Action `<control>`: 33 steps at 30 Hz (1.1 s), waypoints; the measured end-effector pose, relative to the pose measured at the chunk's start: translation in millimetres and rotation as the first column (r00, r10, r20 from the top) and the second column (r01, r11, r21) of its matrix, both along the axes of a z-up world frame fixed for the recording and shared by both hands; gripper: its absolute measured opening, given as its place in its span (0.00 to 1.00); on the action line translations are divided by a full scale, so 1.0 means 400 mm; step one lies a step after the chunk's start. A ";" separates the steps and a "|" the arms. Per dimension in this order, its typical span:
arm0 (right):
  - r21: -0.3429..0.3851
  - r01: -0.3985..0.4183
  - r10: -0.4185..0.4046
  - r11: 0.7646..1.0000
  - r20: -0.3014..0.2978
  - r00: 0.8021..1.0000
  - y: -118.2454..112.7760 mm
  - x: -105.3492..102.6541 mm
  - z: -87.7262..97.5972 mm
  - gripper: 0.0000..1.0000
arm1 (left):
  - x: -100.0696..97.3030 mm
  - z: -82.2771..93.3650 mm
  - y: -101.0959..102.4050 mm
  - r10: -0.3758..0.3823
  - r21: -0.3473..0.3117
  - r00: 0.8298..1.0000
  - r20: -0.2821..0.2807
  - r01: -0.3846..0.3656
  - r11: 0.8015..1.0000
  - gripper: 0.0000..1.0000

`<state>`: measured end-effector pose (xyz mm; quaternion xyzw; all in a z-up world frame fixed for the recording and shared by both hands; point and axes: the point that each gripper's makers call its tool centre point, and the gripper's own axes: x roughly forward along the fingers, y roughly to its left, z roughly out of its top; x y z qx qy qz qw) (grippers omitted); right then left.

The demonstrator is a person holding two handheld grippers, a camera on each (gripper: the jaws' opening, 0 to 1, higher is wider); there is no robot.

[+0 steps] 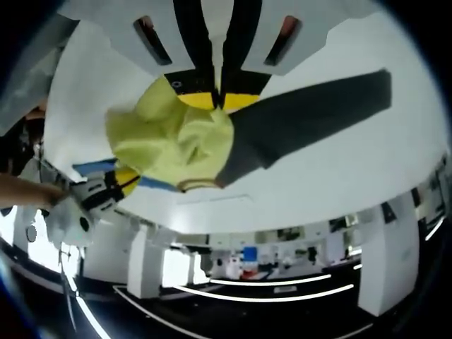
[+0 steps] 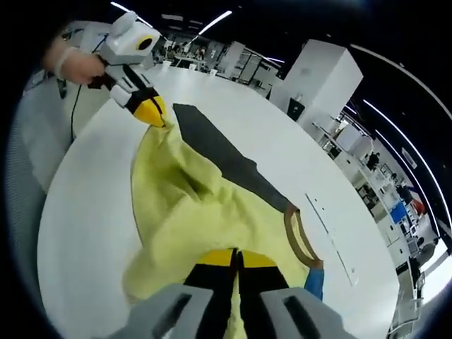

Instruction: Fold the garment on the visible template until the final outline fits inside the template.

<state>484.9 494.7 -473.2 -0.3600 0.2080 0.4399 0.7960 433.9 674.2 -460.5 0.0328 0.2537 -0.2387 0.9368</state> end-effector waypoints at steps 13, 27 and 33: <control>0.157 0.141 -0.128 0.978 -0.087 0.988 -0.048 -0.021 0.033 0.17 | -0.003 0.002 0.001 -0.004 0.005 1.000 0.001 0.004 1.000 0.00; 0.290 0.336 -0.272 0.896 -0.240 0.932 -0.173 -0.089 0.021 0.21 | 0.003 0.004 0.003 -0.001 0.004 1.000 0.003 0.001 1.000 0.00; 0.303 0.366 -0.278 0.880 -0.297 0.913 -0.165 -0.131 -0.007 0.14 | 0.005 0.002 0.007 0.003 0.007 1.000 0.002 -0.003 1.000 0.00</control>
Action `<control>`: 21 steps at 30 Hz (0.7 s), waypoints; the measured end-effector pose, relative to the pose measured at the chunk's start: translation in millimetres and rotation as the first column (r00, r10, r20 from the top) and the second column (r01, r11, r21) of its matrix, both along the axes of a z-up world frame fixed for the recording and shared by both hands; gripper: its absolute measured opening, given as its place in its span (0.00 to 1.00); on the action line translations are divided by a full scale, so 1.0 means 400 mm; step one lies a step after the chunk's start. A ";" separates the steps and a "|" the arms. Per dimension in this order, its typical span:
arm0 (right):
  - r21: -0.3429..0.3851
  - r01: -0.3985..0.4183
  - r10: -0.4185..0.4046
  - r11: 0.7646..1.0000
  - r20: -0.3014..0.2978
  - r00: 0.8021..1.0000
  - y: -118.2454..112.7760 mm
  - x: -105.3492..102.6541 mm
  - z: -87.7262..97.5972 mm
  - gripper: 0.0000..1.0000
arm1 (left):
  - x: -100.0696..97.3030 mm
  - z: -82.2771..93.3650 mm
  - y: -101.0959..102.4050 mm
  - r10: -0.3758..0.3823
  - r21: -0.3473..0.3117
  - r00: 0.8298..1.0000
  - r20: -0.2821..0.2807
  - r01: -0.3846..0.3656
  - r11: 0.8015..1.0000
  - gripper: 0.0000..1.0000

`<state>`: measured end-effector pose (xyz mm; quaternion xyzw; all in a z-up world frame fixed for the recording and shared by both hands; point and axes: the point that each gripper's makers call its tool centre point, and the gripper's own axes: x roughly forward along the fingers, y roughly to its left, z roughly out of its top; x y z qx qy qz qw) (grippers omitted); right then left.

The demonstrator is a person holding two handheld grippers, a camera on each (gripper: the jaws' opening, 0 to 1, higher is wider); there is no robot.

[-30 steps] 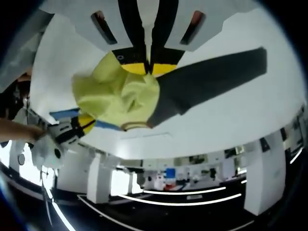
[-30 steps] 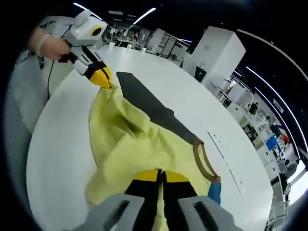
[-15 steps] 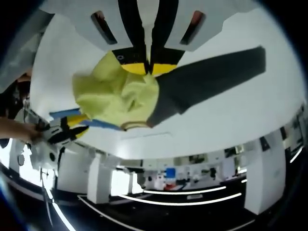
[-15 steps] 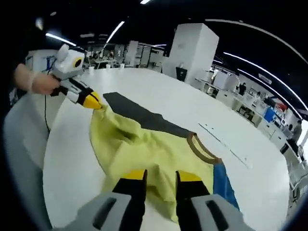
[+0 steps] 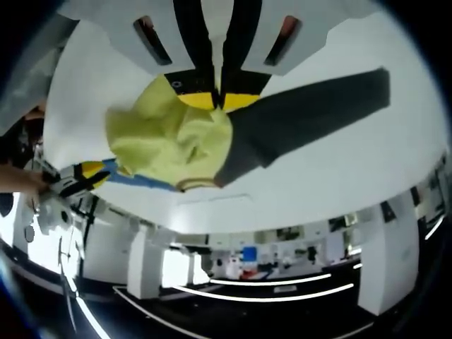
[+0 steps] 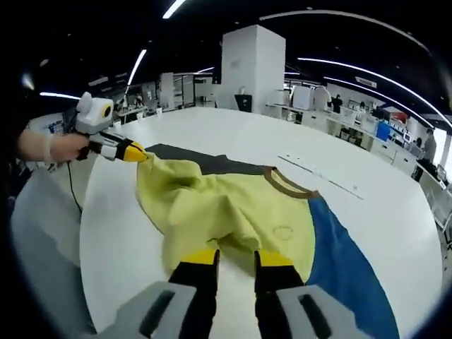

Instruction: Fold the garment on the visible template until the final outline fits inside the template.

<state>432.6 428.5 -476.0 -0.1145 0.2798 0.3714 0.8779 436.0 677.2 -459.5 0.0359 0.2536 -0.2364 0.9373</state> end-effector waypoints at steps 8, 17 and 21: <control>0.017 -0.023 0.024 1.000 -0.072 0.997 0.058 0.014 -0.063 0.12 | 0.001 -0.002 0.002 0.000 0.000 1.000 -0.001 0.000 1.000 0.00; -0.009 -0.043 0.042 0.999 -0.108 0.993 0.093 0.028 -0.109 0.08 | 0.004 -0.006 0.005 0.000 0.000 1.000 -0.005 0.000 1.000 0.00; -0.034 -0.064 0.059 0.997 -0.123 0.991 0.098 0.027 -0.128 0.04 | 0.003 -0.006 0.005 0.000 0.001 1.000 -0.005 0.000 1.000 0.00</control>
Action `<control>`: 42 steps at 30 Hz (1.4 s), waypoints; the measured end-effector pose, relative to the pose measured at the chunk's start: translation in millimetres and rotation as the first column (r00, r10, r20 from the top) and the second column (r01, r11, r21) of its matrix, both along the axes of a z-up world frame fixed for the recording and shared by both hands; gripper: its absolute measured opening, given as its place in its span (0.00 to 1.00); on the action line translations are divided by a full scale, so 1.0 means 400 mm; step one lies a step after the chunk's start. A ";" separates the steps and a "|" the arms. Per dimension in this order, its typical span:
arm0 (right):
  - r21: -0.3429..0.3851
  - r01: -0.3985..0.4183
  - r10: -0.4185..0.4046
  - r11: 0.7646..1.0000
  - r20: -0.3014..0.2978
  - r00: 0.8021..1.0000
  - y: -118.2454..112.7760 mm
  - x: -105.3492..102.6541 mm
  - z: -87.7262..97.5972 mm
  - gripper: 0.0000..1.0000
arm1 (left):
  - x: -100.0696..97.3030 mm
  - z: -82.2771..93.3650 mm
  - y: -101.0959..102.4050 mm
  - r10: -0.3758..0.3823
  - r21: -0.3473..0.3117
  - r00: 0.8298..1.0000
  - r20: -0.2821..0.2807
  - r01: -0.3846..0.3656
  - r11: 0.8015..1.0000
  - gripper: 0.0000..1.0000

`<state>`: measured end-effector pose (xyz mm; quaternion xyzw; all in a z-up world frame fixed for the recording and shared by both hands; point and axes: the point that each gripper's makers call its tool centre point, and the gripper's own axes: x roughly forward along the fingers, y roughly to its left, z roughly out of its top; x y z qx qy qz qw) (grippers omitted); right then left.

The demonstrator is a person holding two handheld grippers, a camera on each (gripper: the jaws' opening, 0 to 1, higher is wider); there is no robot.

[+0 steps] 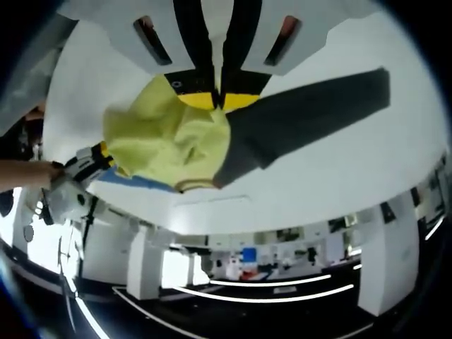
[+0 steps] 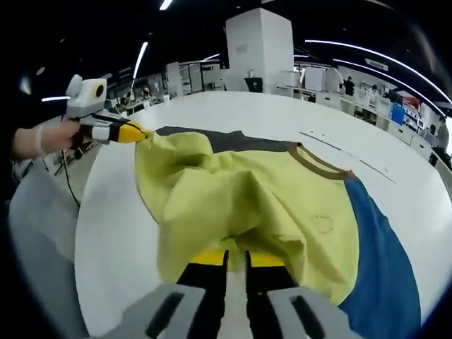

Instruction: Fold the garment on the visible template until the final outline fits inside the template.

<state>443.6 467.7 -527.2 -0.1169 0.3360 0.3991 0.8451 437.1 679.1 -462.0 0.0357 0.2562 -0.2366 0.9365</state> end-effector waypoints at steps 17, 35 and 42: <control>0.021 0.076 -0.076 0.997 0.006 0.997 -0.081 -0.037 0.053 0.00 | -0.006 -0.003 0.007 0.024 -0.033 1.000 -0.014 -0.025 0.999 0.00; 0.064 0.249 -0.250 0.966 -0.002 0.968 -0.283 -0.177 0.106 0.00 | -0.087 -0.004 0.007 0.054 -0.122 0.997 -0.052 -0.060 0.991 0.00; 0.055 0.276 -0.275 0.960 -0.021 0.961 -0.317 -0.252 0.100 0.00 | -0.146 -0.034 0.003 0.056 -0.137 0.994 -0.098 -0.069 0.988 0.00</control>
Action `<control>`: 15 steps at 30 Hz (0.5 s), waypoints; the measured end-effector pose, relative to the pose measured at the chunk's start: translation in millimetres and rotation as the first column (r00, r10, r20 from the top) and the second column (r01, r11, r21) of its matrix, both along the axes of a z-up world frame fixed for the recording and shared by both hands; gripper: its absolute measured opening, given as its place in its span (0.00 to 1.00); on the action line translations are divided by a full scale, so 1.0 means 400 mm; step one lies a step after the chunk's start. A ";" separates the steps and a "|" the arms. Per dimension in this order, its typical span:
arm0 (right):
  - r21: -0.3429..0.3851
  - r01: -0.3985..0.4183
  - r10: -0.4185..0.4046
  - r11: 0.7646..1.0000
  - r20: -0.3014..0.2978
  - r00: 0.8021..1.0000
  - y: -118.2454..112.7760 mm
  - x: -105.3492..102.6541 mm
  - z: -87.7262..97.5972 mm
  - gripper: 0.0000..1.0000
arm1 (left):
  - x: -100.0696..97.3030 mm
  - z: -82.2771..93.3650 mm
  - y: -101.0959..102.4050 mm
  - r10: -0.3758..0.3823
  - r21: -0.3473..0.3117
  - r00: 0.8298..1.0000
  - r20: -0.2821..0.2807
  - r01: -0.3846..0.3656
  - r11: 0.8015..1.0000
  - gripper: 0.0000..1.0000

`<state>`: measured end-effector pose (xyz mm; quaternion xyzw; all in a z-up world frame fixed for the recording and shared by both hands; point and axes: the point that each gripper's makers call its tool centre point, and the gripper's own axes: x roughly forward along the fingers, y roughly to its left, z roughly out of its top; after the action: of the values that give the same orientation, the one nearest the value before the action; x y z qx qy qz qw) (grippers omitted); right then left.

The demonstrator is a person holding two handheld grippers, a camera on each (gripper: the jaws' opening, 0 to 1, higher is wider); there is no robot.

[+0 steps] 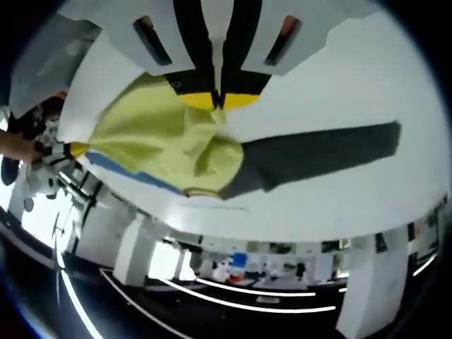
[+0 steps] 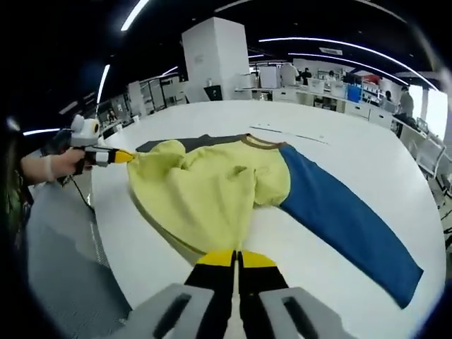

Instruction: Fold the garment on the visible template until the final outline fits inside the template.

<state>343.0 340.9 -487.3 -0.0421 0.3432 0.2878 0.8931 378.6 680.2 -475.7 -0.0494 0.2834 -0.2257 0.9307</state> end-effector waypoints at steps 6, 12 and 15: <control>-0.001 0.030 -0.030 1.000 -0.025 0.999 -0.042 -0.053 -0.007 0.00 | -0.019 0.005 -0.018 -0.015 -0.006 0.999 -0.036 0.015 1.000 0.00; 0.014 0.056 -0.055 0.998 -0.026 0.998 -0.045 -0.101 0.008 0.00 | -0.050 0.012 -0.035 -0.032 0.009 0.995 -0.091 0.033 0.999 0.00; 0.014 0.053 -0.053 0.998 -0.026 0.998 -0.039 -0.119 0.013 0.00 | -0.077 0.019 -0.047 -0.069 0.034 0.992 -0.110 0.073 0.997 0.00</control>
<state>295.2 325.4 -482.0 -0.0226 0.3533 0.2672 0.8962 348.0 661.5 -468.2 -0.0339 0.3395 -0.2501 0.9061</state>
